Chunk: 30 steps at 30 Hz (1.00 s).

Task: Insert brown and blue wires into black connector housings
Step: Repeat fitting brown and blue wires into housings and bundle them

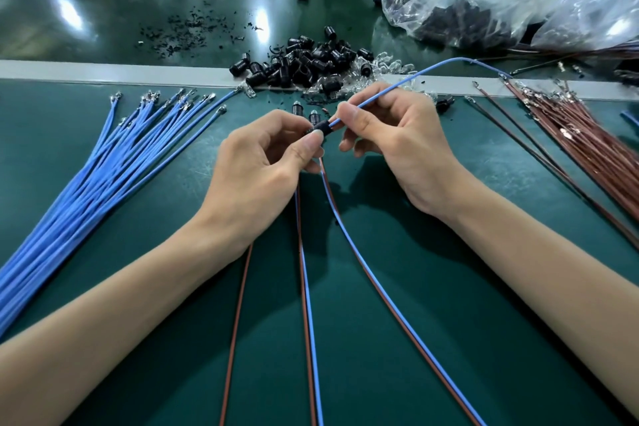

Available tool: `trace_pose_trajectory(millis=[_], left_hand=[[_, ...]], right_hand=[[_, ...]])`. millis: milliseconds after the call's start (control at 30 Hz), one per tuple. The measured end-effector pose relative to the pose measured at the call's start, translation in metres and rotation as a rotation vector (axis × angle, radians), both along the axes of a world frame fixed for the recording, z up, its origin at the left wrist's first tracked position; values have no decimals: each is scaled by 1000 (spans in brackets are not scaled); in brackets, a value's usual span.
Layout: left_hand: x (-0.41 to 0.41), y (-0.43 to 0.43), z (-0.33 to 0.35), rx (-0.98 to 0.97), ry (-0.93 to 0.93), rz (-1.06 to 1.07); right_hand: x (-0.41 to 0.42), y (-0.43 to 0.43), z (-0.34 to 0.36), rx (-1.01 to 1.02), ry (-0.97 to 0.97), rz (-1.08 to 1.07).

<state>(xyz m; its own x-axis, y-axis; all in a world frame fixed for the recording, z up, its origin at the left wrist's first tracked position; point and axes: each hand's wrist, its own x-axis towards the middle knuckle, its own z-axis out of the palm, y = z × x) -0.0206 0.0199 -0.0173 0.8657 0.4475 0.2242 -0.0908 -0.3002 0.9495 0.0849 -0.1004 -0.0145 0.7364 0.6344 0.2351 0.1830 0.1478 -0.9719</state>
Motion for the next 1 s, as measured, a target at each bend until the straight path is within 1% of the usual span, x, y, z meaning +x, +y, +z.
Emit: trace_pose_trajectory(millis=[400,567,700,767,1000], left_hand=[[-1,-1,1,58,25,10],[-2,-1,0,58,28,32],[-2,-1,0,69,31,43],[-2,-1,0,59,25,46],[-1,-1,-1,-17,-15,37]], right_hand=[[-4,2,0,-6,-51,-44],[1,0,2,56,44,-111],[-1,2,0,18,-49,-53],[-1,2,0,31,-56,-45],[3,0,1,144,92,-93]])
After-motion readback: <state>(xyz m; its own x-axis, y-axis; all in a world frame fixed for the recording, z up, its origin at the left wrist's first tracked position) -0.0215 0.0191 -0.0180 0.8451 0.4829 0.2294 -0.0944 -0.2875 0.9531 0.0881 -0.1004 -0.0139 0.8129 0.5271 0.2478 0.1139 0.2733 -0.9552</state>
